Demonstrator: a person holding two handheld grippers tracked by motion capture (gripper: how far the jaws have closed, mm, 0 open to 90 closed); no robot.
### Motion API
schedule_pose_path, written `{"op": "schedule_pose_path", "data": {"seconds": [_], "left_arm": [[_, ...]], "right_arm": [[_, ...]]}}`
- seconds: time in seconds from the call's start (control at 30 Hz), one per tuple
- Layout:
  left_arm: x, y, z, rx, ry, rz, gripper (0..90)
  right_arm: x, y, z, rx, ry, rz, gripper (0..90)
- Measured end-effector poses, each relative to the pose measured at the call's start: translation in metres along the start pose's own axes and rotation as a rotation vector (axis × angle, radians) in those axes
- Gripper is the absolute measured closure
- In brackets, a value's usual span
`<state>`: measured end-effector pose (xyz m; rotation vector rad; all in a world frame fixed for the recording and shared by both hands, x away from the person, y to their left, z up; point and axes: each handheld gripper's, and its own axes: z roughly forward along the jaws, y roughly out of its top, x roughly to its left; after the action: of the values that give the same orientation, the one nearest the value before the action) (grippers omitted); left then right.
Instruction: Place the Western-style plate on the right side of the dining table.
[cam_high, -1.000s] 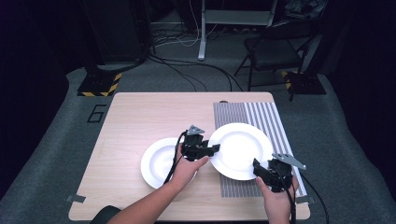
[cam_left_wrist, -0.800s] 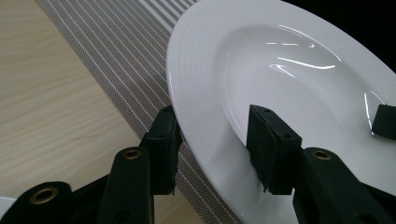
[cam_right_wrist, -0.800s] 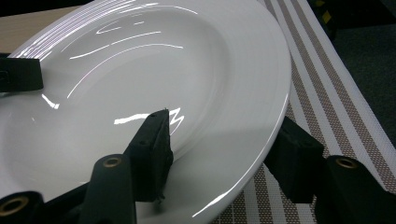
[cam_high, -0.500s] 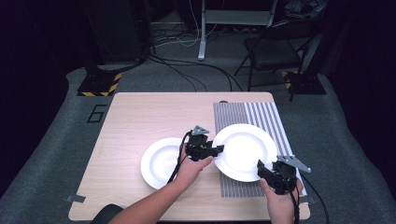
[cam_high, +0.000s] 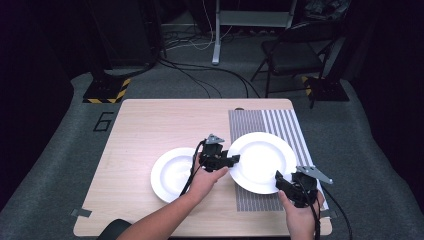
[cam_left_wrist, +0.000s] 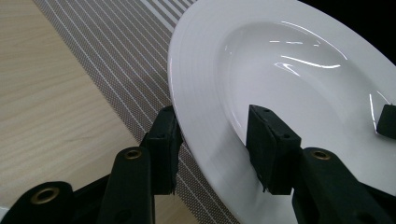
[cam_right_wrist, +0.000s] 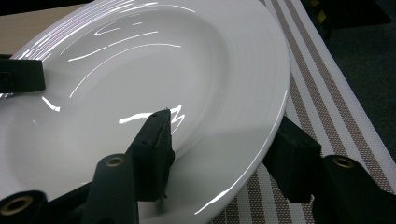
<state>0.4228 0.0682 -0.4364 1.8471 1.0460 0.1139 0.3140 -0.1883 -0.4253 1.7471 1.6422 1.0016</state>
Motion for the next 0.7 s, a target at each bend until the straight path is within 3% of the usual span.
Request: {"op": "schedule_pose_path", "data": {"seconds": [0.7], "left_arm": [[0.003,0.001,0.02,0.007,-0.004,-0.003,56.0]], "right_arm": [[-0.013,-0.002,0.015,0.0,-0.004,0.003,45.3]]}}
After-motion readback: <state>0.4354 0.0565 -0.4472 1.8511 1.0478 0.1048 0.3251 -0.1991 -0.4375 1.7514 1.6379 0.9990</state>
